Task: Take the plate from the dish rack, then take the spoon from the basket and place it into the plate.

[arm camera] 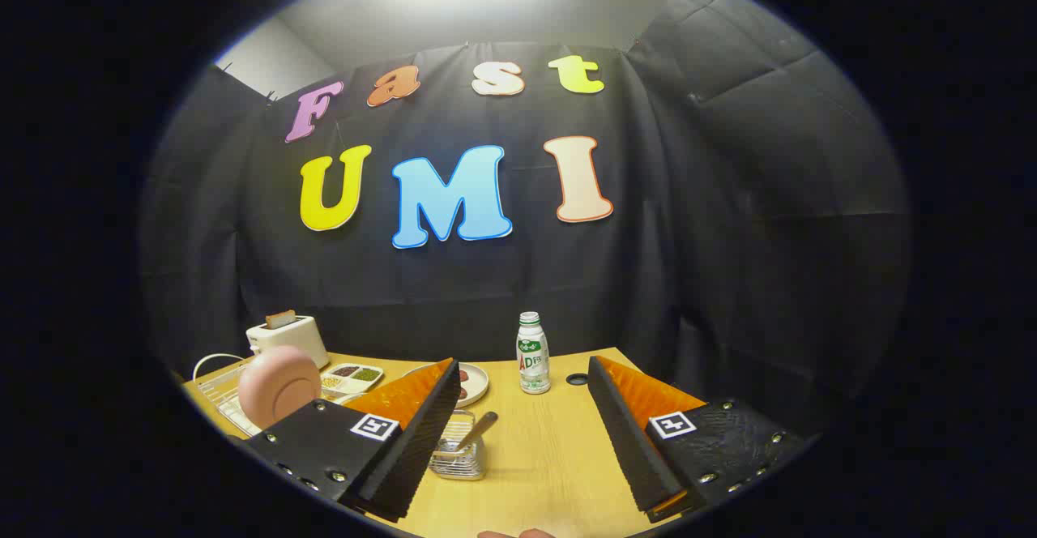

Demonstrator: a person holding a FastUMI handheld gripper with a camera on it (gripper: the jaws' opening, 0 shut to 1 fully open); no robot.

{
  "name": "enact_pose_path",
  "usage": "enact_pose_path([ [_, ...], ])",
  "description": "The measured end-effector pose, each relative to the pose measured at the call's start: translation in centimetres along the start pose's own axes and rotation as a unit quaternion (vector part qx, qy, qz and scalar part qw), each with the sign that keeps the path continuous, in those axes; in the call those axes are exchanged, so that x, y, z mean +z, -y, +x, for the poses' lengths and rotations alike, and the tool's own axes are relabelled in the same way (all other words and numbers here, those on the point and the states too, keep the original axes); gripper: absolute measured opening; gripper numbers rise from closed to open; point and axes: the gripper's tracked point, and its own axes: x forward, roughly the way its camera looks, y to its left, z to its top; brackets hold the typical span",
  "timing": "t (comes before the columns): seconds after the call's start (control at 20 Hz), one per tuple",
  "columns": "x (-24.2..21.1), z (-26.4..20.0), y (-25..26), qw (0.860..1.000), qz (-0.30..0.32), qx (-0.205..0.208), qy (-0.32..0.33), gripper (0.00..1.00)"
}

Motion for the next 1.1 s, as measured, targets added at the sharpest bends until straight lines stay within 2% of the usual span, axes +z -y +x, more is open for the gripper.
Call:
enact_pose_path([
  [0.35, 6.9, -0.4, -7.3, 1.000, -0.001, 0.030, 0.004, 0.97],
  [0.8, 11.0, 0.9, -12.5, 0.999, -0.021, 0.036, -0.016, 0.97],
  [1.1, 12.0, 2.8, -14.7, 0.995, -0.054, 0.038, -0.070, 0.97],
])
